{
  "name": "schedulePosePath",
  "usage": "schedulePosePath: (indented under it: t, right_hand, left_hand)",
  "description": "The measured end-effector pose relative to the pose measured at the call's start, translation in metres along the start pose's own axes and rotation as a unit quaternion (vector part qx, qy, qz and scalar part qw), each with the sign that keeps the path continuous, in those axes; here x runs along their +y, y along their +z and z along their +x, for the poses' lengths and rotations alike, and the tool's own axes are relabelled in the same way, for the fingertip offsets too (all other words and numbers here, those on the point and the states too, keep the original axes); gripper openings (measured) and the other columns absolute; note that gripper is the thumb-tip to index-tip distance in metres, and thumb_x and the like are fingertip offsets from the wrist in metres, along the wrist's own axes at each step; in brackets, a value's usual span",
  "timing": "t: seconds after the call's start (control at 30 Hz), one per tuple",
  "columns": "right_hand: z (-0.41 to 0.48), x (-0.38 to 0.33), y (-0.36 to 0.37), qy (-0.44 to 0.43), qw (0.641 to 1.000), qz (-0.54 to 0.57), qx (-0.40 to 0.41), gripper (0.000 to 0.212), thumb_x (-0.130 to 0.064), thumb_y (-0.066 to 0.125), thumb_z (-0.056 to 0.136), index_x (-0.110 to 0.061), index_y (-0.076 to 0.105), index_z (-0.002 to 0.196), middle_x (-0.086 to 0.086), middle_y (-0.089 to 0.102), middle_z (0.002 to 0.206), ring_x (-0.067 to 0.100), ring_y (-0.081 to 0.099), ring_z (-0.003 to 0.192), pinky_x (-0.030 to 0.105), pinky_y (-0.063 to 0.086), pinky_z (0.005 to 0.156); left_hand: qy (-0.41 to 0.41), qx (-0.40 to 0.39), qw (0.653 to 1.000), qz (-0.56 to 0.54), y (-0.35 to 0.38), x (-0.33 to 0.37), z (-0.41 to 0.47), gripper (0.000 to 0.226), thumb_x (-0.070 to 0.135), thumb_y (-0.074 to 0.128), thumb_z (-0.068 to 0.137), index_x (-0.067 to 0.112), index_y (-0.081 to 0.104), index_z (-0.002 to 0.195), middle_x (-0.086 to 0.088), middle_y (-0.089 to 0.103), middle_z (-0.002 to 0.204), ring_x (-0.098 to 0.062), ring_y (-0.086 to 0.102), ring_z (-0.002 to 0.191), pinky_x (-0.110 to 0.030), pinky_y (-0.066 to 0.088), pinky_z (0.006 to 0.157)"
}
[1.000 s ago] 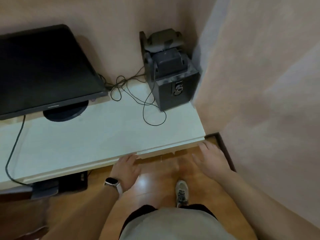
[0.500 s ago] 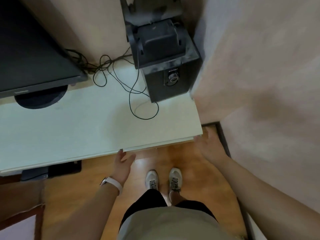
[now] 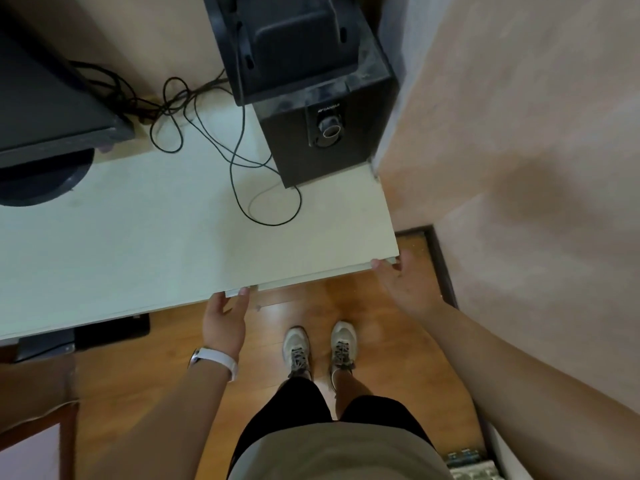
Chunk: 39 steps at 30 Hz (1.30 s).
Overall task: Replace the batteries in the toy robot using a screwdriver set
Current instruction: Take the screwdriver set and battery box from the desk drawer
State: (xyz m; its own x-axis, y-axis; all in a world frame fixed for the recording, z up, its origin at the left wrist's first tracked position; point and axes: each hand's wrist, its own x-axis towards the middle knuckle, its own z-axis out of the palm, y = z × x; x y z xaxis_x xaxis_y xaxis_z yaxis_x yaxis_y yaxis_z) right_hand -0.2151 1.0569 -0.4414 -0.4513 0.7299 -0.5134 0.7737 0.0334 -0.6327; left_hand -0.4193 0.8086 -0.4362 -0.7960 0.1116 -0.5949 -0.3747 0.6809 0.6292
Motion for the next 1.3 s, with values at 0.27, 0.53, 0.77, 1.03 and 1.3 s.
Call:
schedulePosePath:
  t: [0.27,0.53,0.77,1.03,1.3]
  right_hand:
    - [-0.013,0.003,-0.004,0.015,0.999,-0.030,-0.018,0.027,-0.041,0.057,0.093,-0.023,0.047,0.110,-0.002,0.060,0.096,0.008,0.059,0.078,0.021,0.042,0.055]
    - [-0.053,0.023,-0.008,0.005,0.996,-0.075,-0.050,0.024,-0.039,0.055,0.096,-0.027,0.044,0.113,-0.009,0.053,0.092,0.002,0.053,0.075,0.013,0.039,0.053]
    - [-0.073,0.036,-0.007,-0.020,0.991,-0.119,-0.055,0.020,-0.039,0.054,0.096,-0.025,0.046,0.107,-0.006,0.056,0.088,0.008,0.057,0.072,0.018,0.047,0.057]
    - [-0.096,0.053,-0.005,0.005,0.980,-0.175,-0.089,0.022,-0.048,0.052,0.093,-0.028,0.045,0.099,-0.005,0.060,0.080,0.012,0.061,0.070,0.036,0.057,0.065]
    - [-0.109,0.050,-0.008,0.006,0.970,-0.218,-0.105,0.022,-0.045,0.051,0.094,-0.024,0.045,0.091,0.000,0.060,0.077,0.014,0.060,0.067,0.032,0.048,0.057]
  left_hand:
    - [0.005,-0.003,0.998,0.056,-0.005,-0.013,-0.013,0.062,0.050,0.061,0.091,0.016,0.044,0.141,-0.004,0.049,0.142,-0.026,0.047,0.129,-0.036,0.039,0.101]
    - [0.038,-0.036,0.987,0.150,-0.021,-0.037,-0.042,0.045,0.049,0.057,0.093,0.021,0.052,0.128,-0.005,0.056,0.128,-0.021,0.054,0.100,-0.035,0.045,0.085]
    - [0.034,-0.058,0.984,0.166,-0.028,-0.051,-0.062,0.040,0.046,0.054,0.096,0.022,0.050,0.127,-0.001,0.055,0.116,-0.025,0.057,0.099,-0.035,0.048,0.080]
    - [0.030,-0.085,0.985,0.149,-0.038,-0.076,-0.077,0.031,0.044,0.057,0.095,0.020,0.056,0.115,-0.002,0.056,0.113,-0.027,0.057,0.103,-0.041,0.048,0.086]
    - [0.038,-0.096,0.980,0.171,-0.047,-0.087,-0.083,0.026,0.042,0.058,0.095,0.019,0.060,0.108,0.000,0.060,0.107,-0.025,0.057,0.096,-0.033,0.042,0.079]
